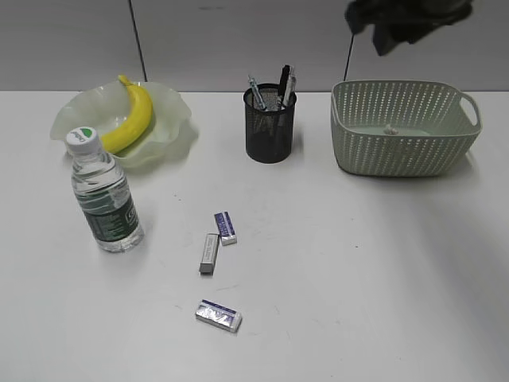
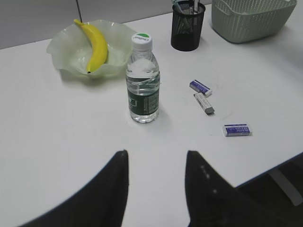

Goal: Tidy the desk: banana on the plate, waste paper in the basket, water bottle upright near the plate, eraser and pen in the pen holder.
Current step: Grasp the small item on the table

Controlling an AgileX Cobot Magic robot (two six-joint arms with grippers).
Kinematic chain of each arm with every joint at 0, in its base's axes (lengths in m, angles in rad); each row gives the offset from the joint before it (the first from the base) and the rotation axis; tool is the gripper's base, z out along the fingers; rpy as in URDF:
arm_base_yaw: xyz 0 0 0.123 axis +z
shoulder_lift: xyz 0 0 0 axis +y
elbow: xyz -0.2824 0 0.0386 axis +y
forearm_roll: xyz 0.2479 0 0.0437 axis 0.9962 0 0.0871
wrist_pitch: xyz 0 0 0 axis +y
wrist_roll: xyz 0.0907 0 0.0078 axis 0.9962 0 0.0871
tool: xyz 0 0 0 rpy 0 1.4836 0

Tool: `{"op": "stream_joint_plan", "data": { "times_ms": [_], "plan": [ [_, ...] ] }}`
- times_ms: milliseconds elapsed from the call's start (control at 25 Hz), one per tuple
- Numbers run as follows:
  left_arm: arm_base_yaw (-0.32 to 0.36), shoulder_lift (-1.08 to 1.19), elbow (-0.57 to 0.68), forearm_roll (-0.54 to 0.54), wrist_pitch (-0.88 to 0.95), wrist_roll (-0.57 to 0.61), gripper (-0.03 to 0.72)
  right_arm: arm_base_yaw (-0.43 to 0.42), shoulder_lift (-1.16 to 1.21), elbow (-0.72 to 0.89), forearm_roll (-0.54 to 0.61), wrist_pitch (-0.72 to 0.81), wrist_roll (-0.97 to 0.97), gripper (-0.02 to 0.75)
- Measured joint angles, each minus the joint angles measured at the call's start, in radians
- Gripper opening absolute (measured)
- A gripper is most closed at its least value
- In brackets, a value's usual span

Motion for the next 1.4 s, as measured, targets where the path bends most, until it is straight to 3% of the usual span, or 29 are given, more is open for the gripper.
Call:
{"op": "stream_joint_plan", "data": {
  "times_ms": [320,440,600,1000,1200,1400],
  "plan": [
    [0.000,0.000,0.000,0.000,0.000,0.000,0.300,0.000,-0.498,0.526,0.161,0.082,-0.129,0.288],
    [0.000,0.000,0.000,0.000,0.000,0.000,0.300,0.000,-0.701,0.681,0.250,0.135,-0.213,0.286],
    [0.000,0.000,0.000,0.000,0.000,0.000,0.300,0.000,-1.003,0.829,0.278,0.226,-0.242,0.279],
    [0.000,0.037,0.000,0.000,0.000,0.000,0.300,0.000,-1.645,0.967,0.286,0.230,-0.249,0.276],
    [0.001,0.188,-0.012,-0.034,-0.019,0.011,0.300,0.000,-1.674,0.990,0.272,0.173,-0.246,0.276],
    [0.001,0.474,-0.075,-0.150,-0.164,0.015,0.300,0.000,-1.667,1.003,0.268,0.139,-0.255,0.276]
  ]
}}
